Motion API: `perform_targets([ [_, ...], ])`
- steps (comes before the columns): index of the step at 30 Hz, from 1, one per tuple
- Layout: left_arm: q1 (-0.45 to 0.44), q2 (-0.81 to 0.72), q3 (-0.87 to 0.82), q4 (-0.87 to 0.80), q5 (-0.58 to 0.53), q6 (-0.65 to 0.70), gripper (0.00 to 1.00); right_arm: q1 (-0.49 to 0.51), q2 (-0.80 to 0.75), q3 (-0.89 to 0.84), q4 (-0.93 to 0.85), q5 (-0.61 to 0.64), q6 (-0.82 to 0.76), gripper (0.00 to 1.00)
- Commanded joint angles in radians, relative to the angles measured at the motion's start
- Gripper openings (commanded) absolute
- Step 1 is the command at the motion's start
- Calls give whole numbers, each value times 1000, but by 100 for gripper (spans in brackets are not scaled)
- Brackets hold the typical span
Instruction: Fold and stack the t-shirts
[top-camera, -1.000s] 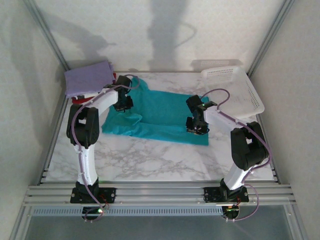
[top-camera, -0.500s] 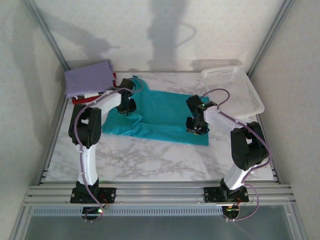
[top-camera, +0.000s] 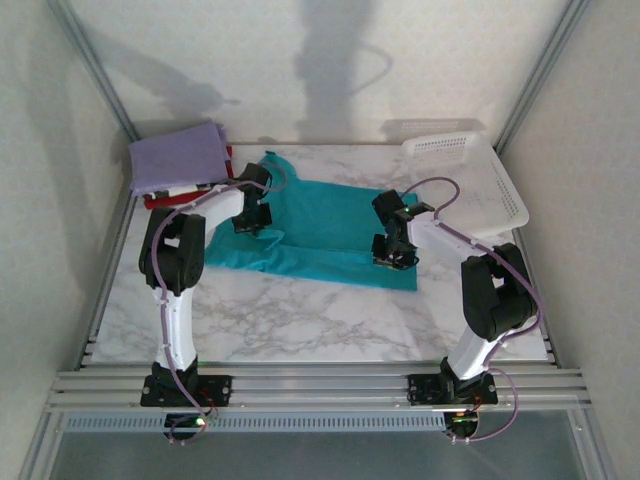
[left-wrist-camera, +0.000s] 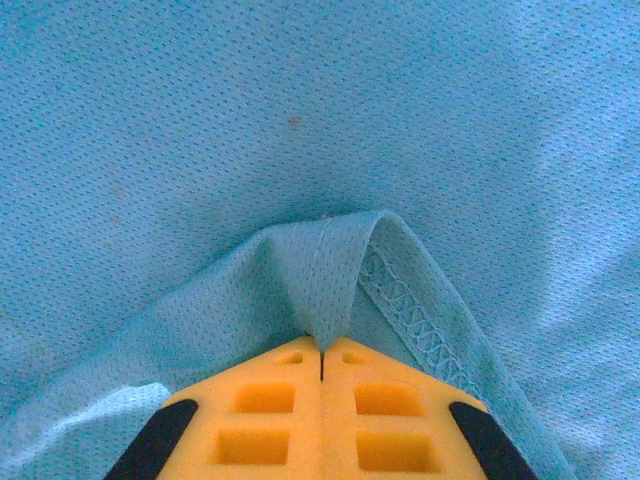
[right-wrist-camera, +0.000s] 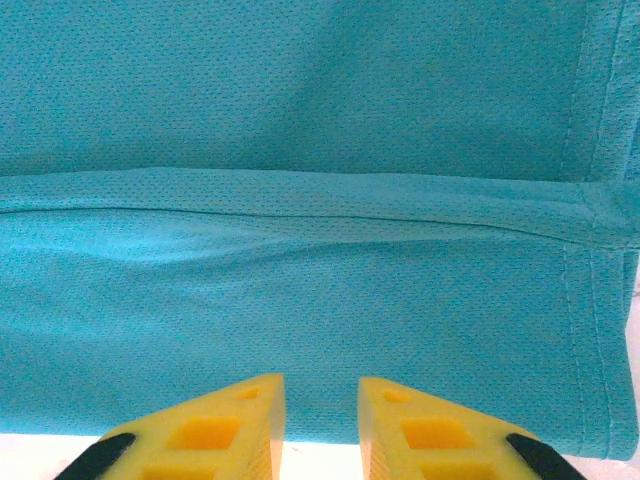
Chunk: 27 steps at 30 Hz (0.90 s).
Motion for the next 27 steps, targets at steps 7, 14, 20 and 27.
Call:
perform_targets([
  [7,10,-60,21,-40,-59,5,2,7,7,-14,-23,-4,-5,26],
  [14,30,-79,22,-28,-13,-6,5,12,22,-72,55,-64,31,27],
  [20,35,-69,7,-3,37,-16,6,19,51,-113,141,-133,56,26],
  [27,37,-65,-2,5,37,-19,1,23,105,-144,177,-137,77,26],
])
